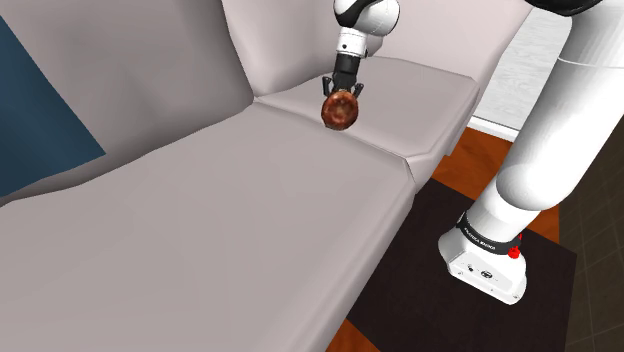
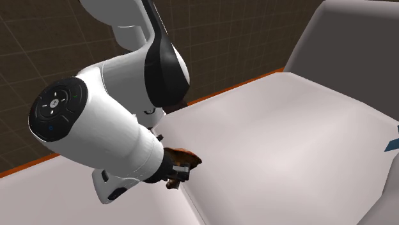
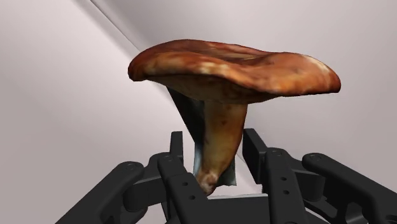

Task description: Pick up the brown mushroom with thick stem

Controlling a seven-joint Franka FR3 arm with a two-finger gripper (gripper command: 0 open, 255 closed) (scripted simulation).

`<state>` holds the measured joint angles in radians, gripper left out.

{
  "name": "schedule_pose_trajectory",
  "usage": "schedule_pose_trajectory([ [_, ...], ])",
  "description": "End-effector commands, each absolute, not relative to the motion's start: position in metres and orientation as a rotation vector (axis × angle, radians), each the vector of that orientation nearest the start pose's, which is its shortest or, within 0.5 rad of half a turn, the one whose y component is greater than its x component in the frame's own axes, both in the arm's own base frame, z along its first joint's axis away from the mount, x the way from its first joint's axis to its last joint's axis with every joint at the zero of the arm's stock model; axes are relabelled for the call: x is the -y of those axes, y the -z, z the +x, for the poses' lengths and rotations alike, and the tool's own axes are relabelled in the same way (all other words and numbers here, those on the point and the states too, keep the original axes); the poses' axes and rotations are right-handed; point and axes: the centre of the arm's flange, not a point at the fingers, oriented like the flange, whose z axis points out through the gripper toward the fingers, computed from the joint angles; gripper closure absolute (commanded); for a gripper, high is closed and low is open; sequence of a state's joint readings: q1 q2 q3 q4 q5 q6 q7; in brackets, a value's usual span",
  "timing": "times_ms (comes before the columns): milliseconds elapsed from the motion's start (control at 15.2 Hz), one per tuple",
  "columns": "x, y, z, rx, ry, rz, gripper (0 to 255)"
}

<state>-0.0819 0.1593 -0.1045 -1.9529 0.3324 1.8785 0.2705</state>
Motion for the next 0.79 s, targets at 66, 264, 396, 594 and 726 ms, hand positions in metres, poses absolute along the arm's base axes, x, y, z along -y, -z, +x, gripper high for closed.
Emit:
schedule_pose_trajectory([
  [66, 0.08, -0.4, 0.562, -0.835, -0.347, -2.719, 255],
  [264, 0.08, -0.416, 0.562, -0.835, -0.347, -2.719, 255],
  [396, 0.08, -0.427, 0.562, -0.835, -0.347, -2.719, 255],
  [594, 0.08, -0.443, 0.562, -0.835, -0.347, -2.719, 255],
  [726, 0.08, -0.443, 0.562, -0.835, -0.347, -2.719, 255],
])
